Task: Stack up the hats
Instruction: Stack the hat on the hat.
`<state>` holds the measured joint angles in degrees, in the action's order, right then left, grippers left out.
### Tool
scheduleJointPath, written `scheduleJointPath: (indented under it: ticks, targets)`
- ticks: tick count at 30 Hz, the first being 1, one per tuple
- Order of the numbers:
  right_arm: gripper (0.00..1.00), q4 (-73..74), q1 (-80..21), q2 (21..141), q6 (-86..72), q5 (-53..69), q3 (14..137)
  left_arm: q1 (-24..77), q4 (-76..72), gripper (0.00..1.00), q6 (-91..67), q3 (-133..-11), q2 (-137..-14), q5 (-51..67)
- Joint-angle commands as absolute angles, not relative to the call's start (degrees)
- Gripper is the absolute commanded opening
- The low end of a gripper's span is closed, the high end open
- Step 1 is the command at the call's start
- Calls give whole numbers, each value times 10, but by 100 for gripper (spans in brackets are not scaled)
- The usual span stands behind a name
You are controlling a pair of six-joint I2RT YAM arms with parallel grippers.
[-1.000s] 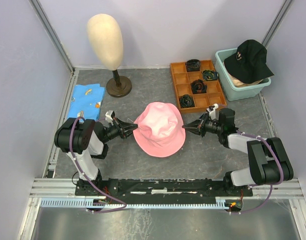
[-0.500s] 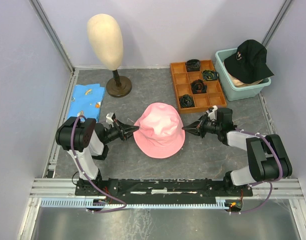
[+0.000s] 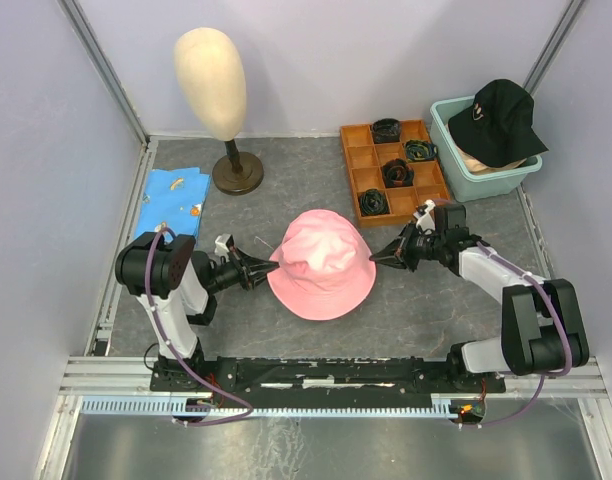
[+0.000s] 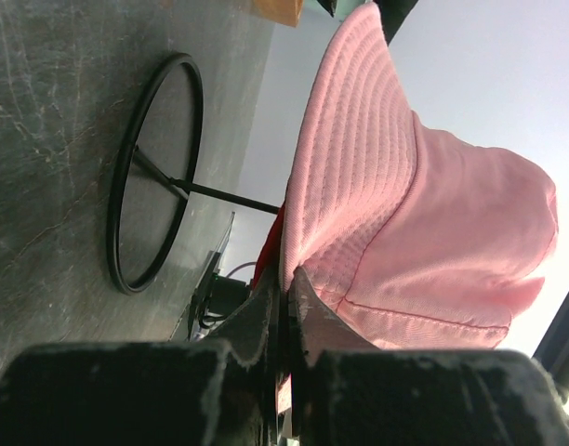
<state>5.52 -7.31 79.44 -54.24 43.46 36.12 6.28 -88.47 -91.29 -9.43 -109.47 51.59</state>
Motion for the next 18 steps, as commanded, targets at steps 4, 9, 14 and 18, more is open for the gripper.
scheduleJointPath:
  ticks: [4, 9, 14, 18]
  targets:
    - [0, 178, -61, 796, -433, 322, 376, 58, -991, 3, -910, -94, -1082, 501]
    - [0, 186, -61, 791, -425, 325, 384, 59, -991, 5, -913, -96, -1074, 502]
    - [12, 197, -67, 779, -423, 331, 401, 59, -991, 8, -912, -105, -1076, 502]
    - [24, 208, -72, 767, -423, 332, 419, 58, -991, 13, -914, -117, -1076, 497]
